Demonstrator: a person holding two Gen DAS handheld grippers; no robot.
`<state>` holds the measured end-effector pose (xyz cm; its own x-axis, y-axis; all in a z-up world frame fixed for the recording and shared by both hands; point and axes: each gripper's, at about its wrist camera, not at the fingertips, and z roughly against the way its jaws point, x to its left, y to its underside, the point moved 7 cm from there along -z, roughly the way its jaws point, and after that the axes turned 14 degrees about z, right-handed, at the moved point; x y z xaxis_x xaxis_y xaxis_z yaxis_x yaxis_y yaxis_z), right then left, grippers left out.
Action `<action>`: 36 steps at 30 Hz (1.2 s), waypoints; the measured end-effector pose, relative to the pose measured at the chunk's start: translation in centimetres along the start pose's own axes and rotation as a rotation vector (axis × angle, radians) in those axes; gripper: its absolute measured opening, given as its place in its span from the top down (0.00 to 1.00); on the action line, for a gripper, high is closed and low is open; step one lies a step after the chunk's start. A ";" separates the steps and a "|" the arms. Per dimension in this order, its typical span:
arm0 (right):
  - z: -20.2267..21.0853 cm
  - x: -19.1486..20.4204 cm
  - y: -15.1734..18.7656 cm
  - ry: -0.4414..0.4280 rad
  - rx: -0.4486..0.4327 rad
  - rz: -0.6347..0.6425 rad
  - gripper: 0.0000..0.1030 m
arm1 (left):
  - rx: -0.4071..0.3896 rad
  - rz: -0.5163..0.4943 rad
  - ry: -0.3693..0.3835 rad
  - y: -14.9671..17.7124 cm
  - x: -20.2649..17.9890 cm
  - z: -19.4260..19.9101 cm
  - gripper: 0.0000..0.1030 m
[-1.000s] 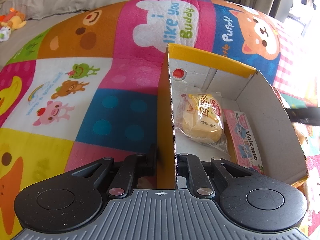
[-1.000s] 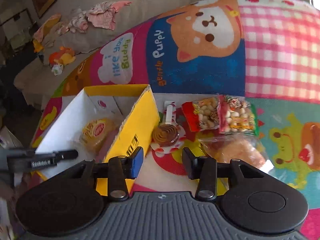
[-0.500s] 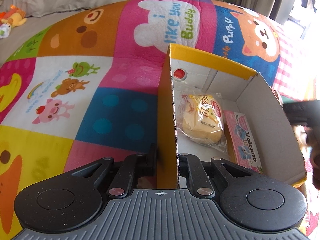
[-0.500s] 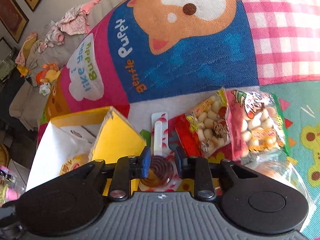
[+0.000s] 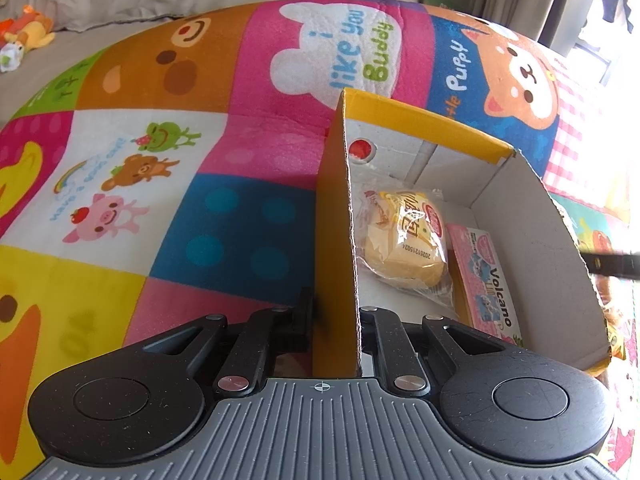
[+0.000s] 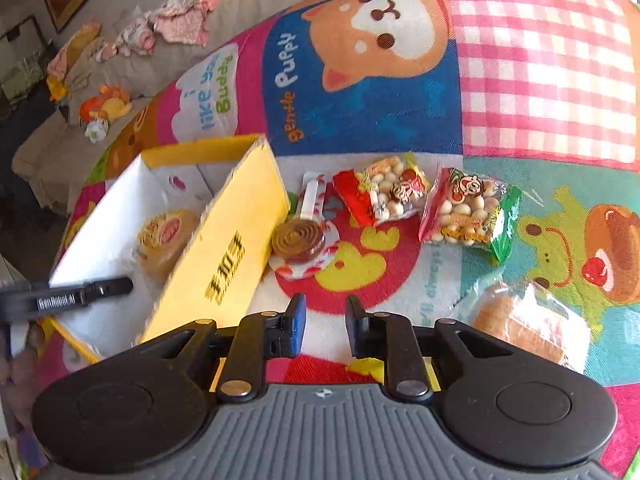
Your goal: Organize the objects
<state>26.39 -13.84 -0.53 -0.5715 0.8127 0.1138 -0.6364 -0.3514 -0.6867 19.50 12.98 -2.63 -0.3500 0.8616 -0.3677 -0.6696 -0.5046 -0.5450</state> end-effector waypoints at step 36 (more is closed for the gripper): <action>2.3 2.4 4.7 0.085 0.100 0.233 0.80 | -0.004 -0.013 -0.003 0.2 -0.3 0.2 0.87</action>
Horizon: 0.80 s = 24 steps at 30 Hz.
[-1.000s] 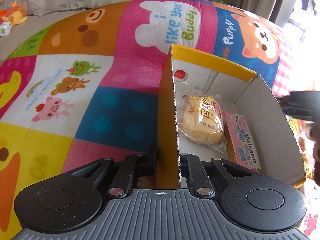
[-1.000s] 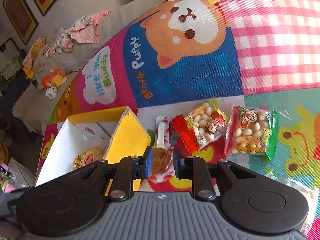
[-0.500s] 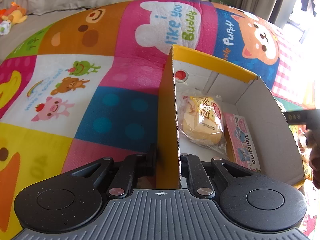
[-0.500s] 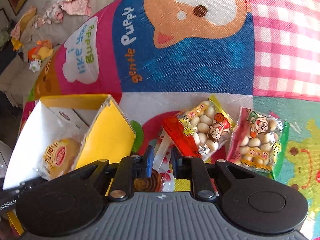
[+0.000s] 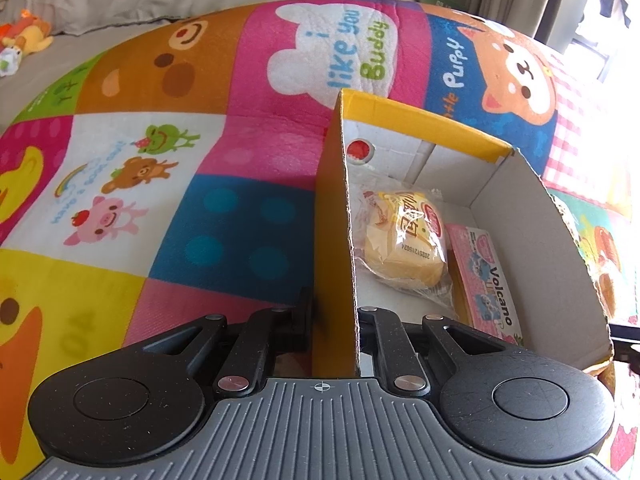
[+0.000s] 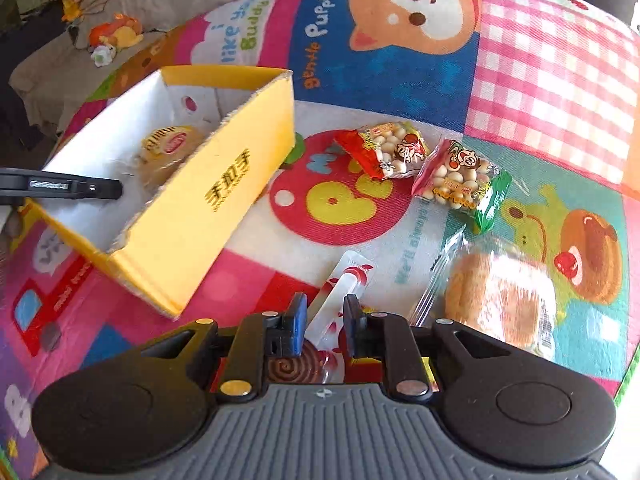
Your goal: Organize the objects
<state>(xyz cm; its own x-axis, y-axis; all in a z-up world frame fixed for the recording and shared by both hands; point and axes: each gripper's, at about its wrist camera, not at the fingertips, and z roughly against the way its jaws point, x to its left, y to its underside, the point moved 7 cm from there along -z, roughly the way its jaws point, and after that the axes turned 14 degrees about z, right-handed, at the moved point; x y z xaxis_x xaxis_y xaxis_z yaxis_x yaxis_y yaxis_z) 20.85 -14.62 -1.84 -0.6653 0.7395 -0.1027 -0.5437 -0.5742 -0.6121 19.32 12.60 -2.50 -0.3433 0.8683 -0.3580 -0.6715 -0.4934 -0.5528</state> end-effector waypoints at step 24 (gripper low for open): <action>2.2 -9.1 4.8 0.070 -0.204 -0.538 0.28 | -0.004 0.000 0.001 0.3 -0.2 0.0 0.87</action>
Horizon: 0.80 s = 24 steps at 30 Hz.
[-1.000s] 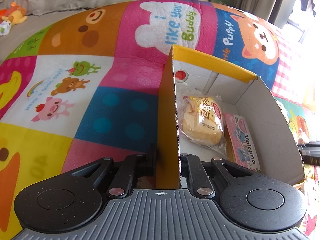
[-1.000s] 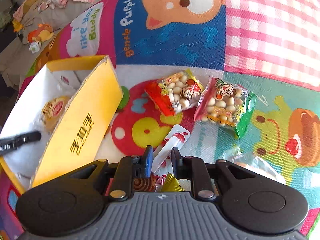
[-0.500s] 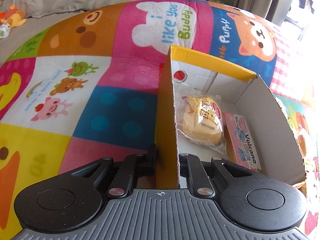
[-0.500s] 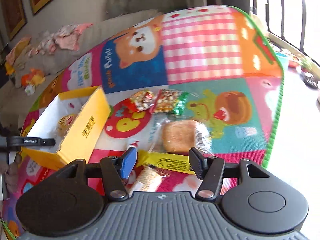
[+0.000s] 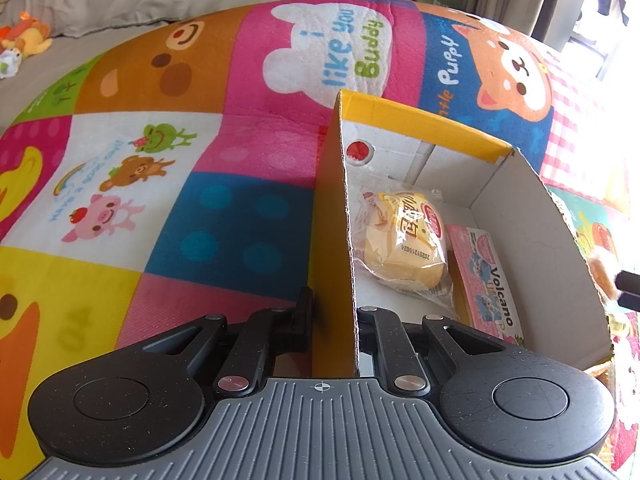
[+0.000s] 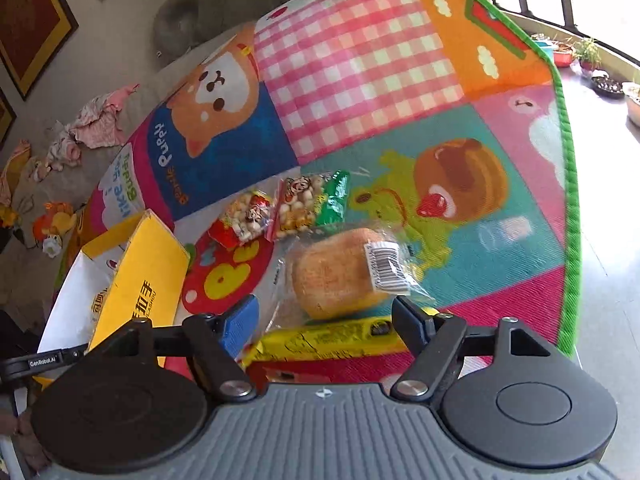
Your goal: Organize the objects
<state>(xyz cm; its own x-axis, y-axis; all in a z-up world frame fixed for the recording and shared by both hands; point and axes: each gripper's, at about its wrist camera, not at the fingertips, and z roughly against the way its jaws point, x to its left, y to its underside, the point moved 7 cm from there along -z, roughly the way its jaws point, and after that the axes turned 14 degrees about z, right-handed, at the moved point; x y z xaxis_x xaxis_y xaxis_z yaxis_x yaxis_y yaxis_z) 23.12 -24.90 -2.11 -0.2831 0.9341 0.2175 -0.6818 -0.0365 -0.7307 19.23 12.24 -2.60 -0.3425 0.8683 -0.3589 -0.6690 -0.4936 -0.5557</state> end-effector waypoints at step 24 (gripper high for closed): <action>3.3 0.4 4.4 0.046 0.025 0.026 0.27 | -0.004 0.019 0.024 0.0 0.3 0.0 0.87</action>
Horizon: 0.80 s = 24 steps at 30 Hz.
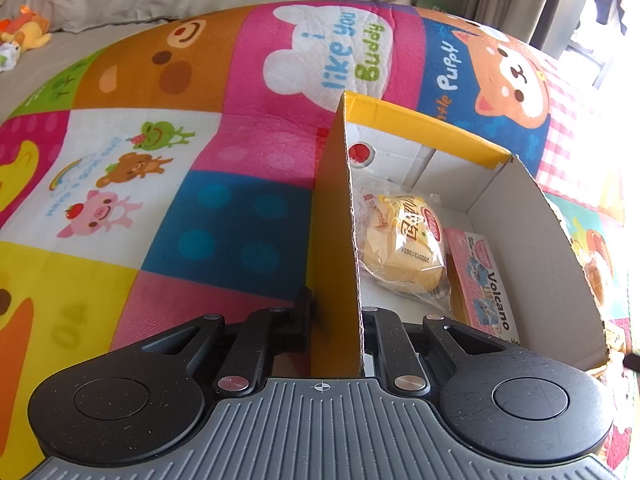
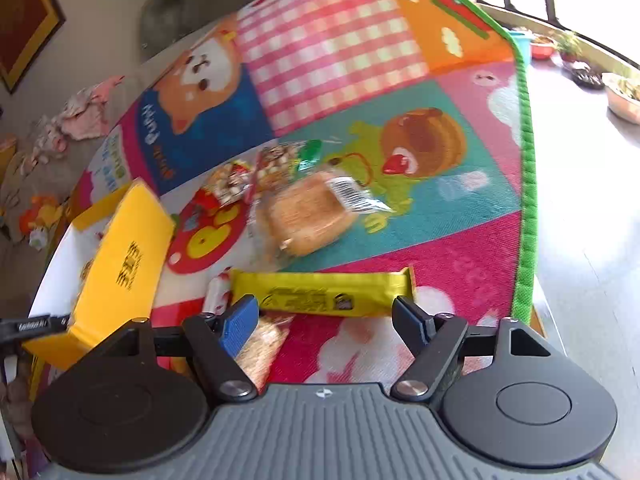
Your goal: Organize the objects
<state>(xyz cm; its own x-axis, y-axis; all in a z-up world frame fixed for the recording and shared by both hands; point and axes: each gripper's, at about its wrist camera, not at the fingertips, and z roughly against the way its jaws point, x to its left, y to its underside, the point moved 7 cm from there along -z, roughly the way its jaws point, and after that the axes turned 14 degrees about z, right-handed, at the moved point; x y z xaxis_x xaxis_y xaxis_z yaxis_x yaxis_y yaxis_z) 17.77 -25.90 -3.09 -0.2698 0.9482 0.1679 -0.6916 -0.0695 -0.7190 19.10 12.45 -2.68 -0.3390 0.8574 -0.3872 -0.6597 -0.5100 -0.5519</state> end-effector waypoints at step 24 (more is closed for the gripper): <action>1.8 5.6 5.1 0.070 0.056 0.245 0.00 | -0.001 0.007 0.001 0.0 0.0 0.0 0.87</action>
<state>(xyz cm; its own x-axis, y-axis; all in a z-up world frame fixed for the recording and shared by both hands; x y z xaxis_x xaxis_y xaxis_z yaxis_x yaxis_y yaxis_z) 11.51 -21.54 -4.64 -0.3884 0.9198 -0.0554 -0.6474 -0.3152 -0.6939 19.14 12.44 -2.66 -0.3428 0.8539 -0.3915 -0.6568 -0.5159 -0.5500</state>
